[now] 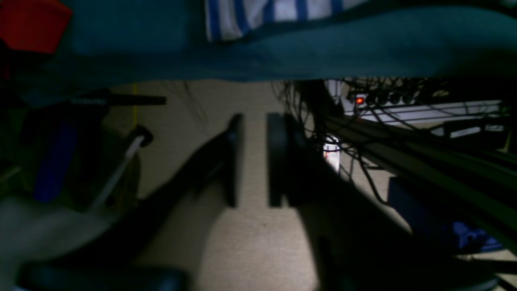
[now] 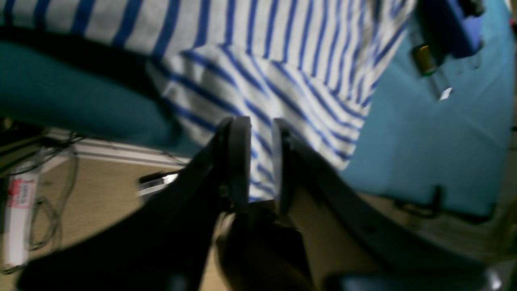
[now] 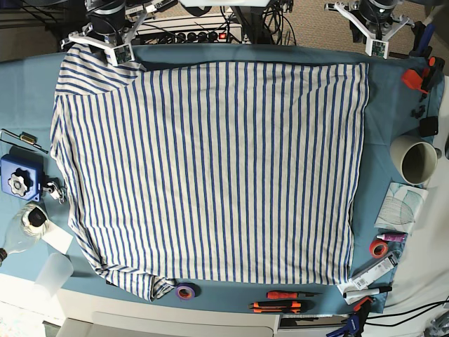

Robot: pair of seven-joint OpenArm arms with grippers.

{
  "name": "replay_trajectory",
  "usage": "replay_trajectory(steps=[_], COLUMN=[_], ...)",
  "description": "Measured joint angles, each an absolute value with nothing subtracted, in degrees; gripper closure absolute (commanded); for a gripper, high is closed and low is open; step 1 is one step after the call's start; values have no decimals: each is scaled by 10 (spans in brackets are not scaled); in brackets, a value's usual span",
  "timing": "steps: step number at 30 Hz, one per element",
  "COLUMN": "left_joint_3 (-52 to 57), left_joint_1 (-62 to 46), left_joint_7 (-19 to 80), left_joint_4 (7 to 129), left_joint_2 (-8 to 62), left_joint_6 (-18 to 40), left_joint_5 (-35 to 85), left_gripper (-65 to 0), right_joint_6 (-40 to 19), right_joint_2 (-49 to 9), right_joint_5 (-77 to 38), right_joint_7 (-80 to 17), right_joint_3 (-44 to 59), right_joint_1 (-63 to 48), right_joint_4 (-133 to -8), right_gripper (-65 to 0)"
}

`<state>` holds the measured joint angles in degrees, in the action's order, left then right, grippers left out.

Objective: Fold the T-shirt properly
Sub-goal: 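Move both grippers down toward the shirt's shoulder corners, then grasp the shirt's shoulder edge corners with both grippers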

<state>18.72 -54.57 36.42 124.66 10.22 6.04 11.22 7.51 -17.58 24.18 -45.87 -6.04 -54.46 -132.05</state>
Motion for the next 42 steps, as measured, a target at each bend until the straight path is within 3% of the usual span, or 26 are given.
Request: replay_trajectory(steps=[3, 10, 14, 20, 26, 30, 33, 35, 37, 42], left_joint_3=[187, 187, 187, 187, 187, 187, 187, 187, 187, 187], left_joint_1=[-545, -518, -491, -454, -438, -438, -438, -438, -438, -439], left_joint_7=[364, 364, 364, 364, 364, 364, 364, 364, 364, 364], left_joint_4=[1247, 1247, 1247, 1247, 1247, 1247, 1247, 1247, 1247, 1247], left_joint_2=[102, 103, 115, 122, 123, 123, 122, 123, 123, 123], left_joint_6=[60, 76, 77, 76, 76, 76, 76, 76, 76, 76], left_joint_5=[112, 112, 112, 112, 112, 112, 112, 112, 112, 112], left_gripper=[-224, -224, -226, -312, -312, -312, -312, -312, -312, -312], right_joint_6=[76, 157, 157, 156, 126, 147, 183, 191, 178, 44], right_joint_2=[-176, -174, -174, -173, -171, -171, -171, -171, -170, -168], right_joint_5=[270, 256, 249, 183, 71, 102, 172, 149, 61, -67], right_joint_7=[-449, -491, -495, -489, -465, -464, -469, -486, -489, -474], right_joint_3=[-60, -61, -44, 83, 269, 345, 356, 356, 356, 356], right_joint_1=[-544, -506, -481, -479, -463, -447, -446, -446, -446, -414], right_joint_4=[-1324, -1324, -1324, -1324, -1324, -1324, -1324, -1325, -1324, -1324], right_gripper=[-198, -198, -198, -198, -198, -198, -198, -198, -198, -197])
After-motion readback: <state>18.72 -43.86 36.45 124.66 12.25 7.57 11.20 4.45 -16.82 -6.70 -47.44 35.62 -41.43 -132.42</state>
